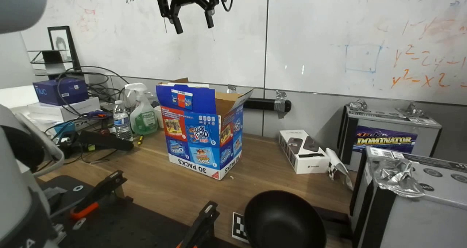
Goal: Pick the ropes and put them in the box
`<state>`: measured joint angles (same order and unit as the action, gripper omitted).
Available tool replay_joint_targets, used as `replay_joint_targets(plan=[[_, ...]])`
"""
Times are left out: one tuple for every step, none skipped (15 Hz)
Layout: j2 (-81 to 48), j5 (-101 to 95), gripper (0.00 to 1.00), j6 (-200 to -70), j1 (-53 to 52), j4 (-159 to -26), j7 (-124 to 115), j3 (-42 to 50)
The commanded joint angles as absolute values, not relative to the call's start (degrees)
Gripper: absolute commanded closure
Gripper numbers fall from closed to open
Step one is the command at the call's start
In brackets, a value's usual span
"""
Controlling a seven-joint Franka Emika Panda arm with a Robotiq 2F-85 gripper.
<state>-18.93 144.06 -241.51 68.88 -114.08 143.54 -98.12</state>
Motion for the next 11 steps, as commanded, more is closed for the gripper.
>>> replay_joint_targets(plan=[[-24.7, 144.1, 0.00, -242.9, 83.9, -124.1, 143.4, -113.3], [-26.0, 144.1, 0.00, -243.0, 87.5, -126.9, 142.9, -116.6], [-26.7, 144.1, 0.00, -243.1, 91.7, -130.2, 142.1, -118.9], [-23.1, 144.1, 0.00, -241.5, 84.9, -124.6, 143.2, -113.2], [-23.9, 144.1, 0.00, -241.5, 88.2, -127.2, 143.1, -115.6], [-29.1, 139.3, 0.00, -243.8, 85.1, -129.6, 138.0, -114.6], [-29.8, 139.1, 0.00, -243.9, 85.7, -130.4, 137.8, -114.8], [-30.2, 139.1, 0.00, -243.9, 86.0, -130.7, 137.8, -114.9], [-30.3, 139.2, 0.00, -243.9, 86.0, -130.7, 137.8, -114.9], [-30.3, 139.2, 0.00, -243.9, 85.9, -130.7, 137.8, -115.0], [-30.3, 139.2, 0.00, -243.9, 86.0, -130.7, 137.8, -115.2]])
